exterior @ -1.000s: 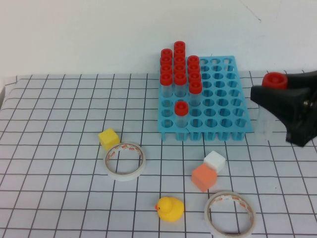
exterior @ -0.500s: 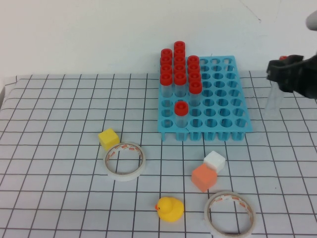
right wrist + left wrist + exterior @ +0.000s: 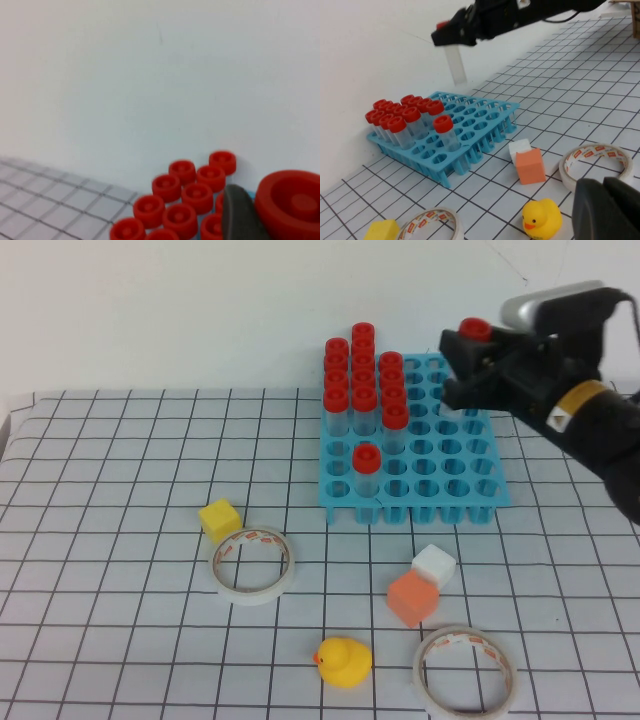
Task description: Place the test tubes
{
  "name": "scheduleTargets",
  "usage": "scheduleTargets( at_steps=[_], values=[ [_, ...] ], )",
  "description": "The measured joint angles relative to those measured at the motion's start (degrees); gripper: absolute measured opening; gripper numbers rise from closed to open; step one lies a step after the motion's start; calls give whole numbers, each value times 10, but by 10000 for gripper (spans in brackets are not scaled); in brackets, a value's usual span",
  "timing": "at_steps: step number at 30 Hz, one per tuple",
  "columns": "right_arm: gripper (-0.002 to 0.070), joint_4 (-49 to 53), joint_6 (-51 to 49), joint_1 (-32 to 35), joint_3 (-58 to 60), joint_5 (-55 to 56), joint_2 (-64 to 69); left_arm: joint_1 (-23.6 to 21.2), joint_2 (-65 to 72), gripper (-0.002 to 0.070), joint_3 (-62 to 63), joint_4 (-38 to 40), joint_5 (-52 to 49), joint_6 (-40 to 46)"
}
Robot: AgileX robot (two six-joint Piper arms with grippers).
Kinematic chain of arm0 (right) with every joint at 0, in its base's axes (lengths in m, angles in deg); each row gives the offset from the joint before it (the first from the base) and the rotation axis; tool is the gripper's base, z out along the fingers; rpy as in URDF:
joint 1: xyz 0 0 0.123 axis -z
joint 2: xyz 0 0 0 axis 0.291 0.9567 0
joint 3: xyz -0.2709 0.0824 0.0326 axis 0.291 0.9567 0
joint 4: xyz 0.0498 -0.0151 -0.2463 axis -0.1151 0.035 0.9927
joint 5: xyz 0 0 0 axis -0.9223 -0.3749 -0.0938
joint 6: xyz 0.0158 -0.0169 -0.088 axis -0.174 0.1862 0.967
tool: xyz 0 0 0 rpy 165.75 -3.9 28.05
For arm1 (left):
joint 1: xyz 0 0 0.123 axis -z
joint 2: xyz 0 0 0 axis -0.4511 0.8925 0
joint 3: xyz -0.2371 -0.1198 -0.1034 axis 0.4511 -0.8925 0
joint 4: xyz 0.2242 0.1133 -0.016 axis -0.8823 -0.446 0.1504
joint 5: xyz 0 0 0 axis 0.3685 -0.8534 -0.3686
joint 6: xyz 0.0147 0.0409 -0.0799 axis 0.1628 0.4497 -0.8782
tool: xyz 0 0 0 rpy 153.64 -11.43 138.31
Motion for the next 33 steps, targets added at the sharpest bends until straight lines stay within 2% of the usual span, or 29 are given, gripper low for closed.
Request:
scheduleTargets(
  at_steps=[11,20,33],
  values=[
    [274,53,-4,0,-116,-23,114,0,0,-1,0,0,0,0],
    [274,53,-4,0,-137,-29,154,0,0,-1,0,0,0,0],
    [274,35,9,0,-153,28,191,0,0,-1,0,0,0,0]
  ],
)
